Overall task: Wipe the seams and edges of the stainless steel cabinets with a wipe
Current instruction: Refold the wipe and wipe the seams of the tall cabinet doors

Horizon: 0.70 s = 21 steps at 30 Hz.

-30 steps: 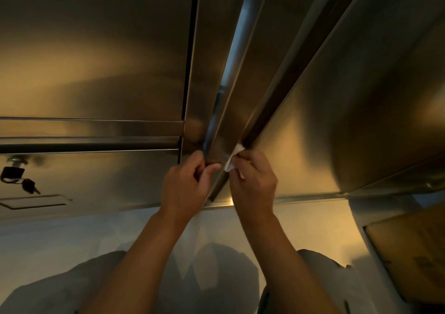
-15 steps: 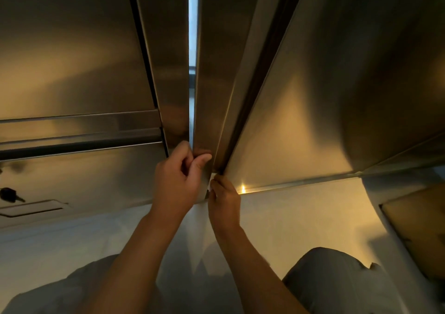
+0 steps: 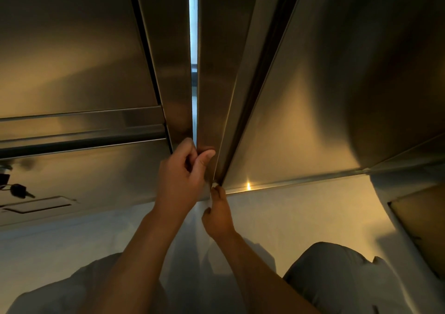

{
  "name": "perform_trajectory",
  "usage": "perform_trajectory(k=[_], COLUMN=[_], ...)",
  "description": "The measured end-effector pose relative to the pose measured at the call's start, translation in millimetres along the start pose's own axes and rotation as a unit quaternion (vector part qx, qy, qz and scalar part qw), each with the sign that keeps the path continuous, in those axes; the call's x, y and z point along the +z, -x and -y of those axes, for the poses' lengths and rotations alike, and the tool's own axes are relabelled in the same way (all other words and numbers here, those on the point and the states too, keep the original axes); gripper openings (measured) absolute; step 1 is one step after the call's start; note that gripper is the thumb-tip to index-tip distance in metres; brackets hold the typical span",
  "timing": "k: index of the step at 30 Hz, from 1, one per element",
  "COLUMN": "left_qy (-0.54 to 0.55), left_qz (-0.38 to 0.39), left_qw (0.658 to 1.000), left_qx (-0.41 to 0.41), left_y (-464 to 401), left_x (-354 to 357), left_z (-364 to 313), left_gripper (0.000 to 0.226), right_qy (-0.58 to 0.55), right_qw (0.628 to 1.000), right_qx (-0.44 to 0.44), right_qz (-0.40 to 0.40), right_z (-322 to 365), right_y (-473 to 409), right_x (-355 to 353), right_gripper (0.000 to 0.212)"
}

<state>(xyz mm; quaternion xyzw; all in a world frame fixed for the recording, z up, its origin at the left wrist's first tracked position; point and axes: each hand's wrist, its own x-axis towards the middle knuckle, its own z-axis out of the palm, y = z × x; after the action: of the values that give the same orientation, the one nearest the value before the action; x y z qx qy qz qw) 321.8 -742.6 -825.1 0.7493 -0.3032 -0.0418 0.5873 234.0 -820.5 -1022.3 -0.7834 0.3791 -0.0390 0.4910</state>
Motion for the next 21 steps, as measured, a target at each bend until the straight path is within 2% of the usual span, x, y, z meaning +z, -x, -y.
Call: perform_trajectory(k=[2, 4, 7, 10, 12, 15, 18, 21], left_qy=[0.004, -0.002, -0.002, 0.006, 0.01, 0.008, 0.012, 0.012], left_qz=[0.001, 0.0, 0.001, 0.002, 0.003, 0.002, 0.002, 0.004], left_qw=[1.0, 1.0, 1.0, 1.0, 1.0, 1.0, 1.0, 1.0], left_qx=[0.0, -0.001, -0.001, -0.008, -0.013, -0.017, -0.025, -0.028], left_y=[0, 0, 0, 1, 1, 2, 2, 2], left_x=[0, 0, 0, 1, 1, 1, 1, -1], left_z=[-1, -2, -2, -2, -3, -5, -4, -4], left_gripper=[0.029, 0.028, 0.027, 0.027, 0.029, 0.031, 0.034, 0.035], right_qy=[0.043, 0.095, 0.098, 0.161, 0.209, 0.238, 0.204, 0.248], right_qw=[0.999, 0.994, 0.993, 0.98, 0.971, 0.965, 0.974, 0.965], right_qx=[-0.026, -0.049, -0.064, -0.117, -0.118, -0.108, -0.06, -0.047], right_qz=[0.004, 0.01, -0.014, -0.004, 0.002, 0.001, 0.072, 0.071], right_z=[-8, -11, -12, -7, -8, 5, 9, 12], right_y=[-4, -5, -11, -20, -24, -23, -28, -24], right_x=[0, -1, -8, -20, -21, -27, -31, -38], right_gripper=[0.06, 0.049, 0.033, 0.034, 0.035, 0.024, 0.029, 0.031])
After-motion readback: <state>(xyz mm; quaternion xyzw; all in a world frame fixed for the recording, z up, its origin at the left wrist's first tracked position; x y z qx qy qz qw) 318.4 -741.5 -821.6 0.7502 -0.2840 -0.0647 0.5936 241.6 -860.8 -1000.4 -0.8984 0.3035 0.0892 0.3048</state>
